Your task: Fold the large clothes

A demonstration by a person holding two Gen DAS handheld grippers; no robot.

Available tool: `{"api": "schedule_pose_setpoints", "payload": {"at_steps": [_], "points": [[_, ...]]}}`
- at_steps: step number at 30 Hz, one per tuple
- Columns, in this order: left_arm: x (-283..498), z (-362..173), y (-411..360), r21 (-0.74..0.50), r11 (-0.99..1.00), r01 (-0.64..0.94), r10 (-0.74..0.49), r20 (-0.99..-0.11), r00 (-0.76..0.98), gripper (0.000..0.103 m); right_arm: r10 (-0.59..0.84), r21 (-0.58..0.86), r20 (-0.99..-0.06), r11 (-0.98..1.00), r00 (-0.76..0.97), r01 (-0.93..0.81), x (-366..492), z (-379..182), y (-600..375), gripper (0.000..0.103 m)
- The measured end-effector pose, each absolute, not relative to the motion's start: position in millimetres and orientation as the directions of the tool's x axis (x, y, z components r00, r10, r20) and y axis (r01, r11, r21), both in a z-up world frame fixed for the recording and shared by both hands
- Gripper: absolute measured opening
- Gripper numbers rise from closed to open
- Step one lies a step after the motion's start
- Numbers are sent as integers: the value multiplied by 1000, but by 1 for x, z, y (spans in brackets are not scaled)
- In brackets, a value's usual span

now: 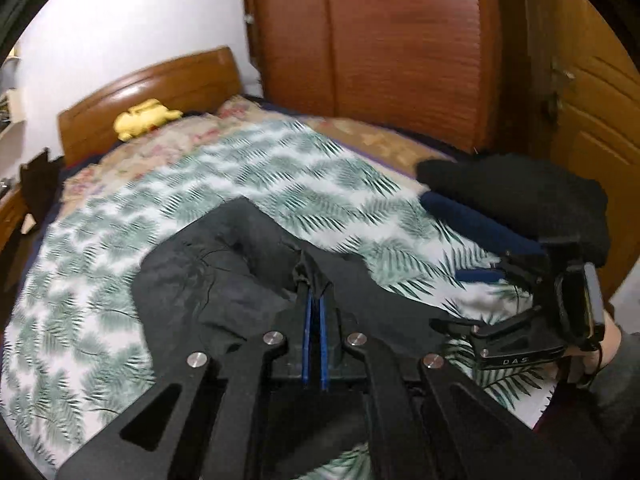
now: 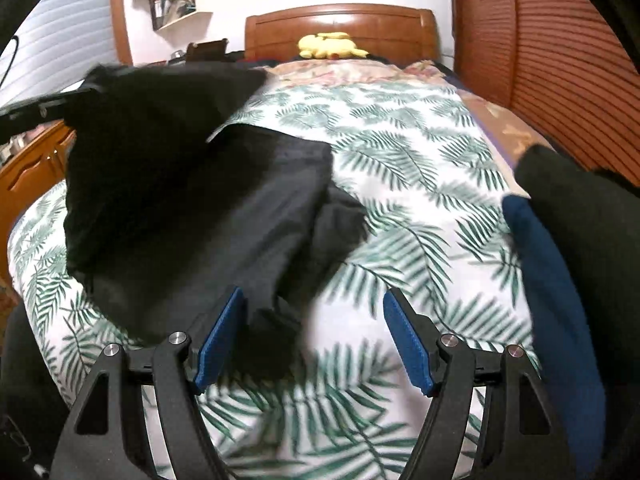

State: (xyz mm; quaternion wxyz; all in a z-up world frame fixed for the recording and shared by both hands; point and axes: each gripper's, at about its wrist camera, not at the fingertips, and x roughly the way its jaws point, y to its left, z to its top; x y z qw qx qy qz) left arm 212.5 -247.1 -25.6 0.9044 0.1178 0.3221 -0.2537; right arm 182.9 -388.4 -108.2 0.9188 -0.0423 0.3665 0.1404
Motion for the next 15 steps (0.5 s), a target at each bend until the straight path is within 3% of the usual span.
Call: {"api": "schedule_pose_setpoints", "payload": {"at_steps": [6, 15], "points": [[215, -49, -270, 51, 851, 523, -352, -683, 640, 0, 231, 37, -682, 958, 694, -283, 174, -107, -402, 74], [195, -22, -237, 4, 862, 507, -384, -648, 658, 5, 249, 47, -645, 957, 723, -287, 179, -87, -391, 74]]}}
